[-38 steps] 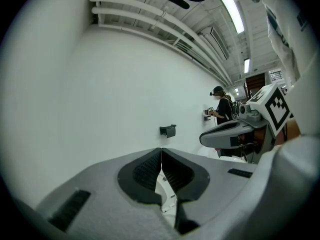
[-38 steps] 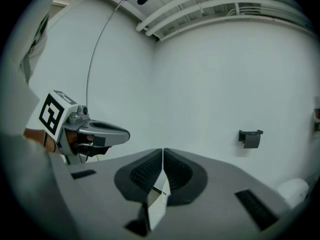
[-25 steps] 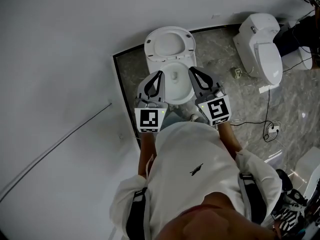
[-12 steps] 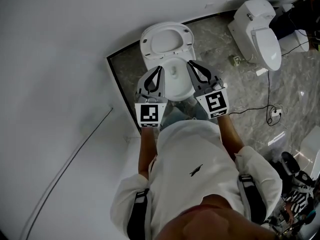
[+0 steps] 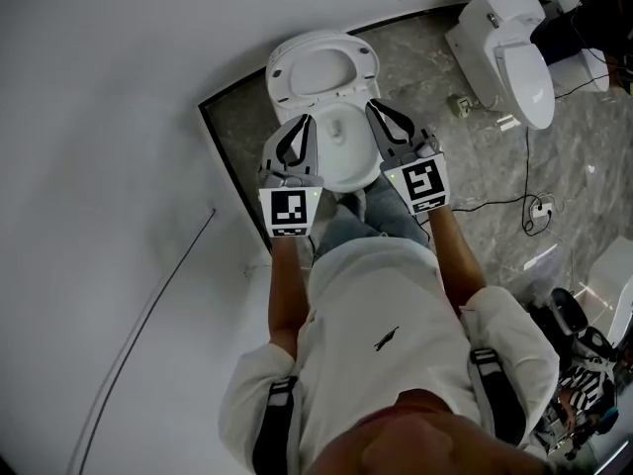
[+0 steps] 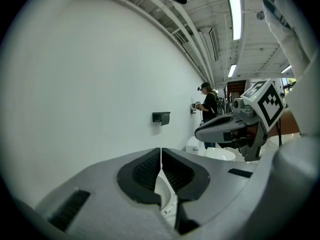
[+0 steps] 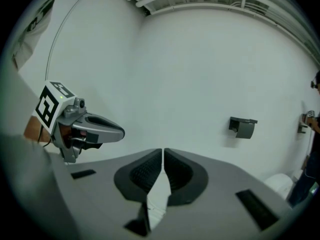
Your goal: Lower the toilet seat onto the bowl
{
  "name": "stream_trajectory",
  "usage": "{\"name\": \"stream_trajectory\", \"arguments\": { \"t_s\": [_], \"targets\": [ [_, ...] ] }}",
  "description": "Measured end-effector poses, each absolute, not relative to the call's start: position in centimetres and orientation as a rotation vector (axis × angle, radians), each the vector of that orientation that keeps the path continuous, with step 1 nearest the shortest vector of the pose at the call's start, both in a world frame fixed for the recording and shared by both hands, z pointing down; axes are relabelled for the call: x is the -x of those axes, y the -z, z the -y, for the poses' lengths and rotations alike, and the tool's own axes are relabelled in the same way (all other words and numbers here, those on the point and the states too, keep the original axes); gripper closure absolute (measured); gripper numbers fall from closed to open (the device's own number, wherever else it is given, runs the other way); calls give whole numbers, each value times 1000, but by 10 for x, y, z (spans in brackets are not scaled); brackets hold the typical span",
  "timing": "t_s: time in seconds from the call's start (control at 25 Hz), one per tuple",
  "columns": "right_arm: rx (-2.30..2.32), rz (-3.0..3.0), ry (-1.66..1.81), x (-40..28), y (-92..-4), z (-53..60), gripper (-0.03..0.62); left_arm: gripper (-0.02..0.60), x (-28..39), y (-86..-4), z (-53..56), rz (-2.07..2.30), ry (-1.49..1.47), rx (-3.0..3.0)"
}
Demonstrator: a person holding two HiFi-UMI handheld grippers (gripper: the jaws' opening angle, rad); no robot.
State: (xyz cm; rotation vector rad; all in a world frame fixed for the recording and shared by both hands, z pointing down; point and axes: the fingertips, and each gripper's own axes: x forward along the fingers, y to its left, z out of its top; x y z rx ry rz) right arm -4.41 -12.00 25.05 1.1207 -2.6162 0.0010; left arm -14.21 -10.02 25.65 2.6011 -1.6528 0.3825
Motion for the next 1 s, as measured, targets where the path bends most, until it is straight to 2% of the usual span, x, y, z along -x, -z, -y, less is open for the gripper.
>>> {"name": "stream_trajectory", "arguments": {
  "t_s": [1.0],
  "targets": [
    [-970,2607,-12,63,-328,209,560,551,147,-334,189,1688,-507,-2494]
  ]
}}
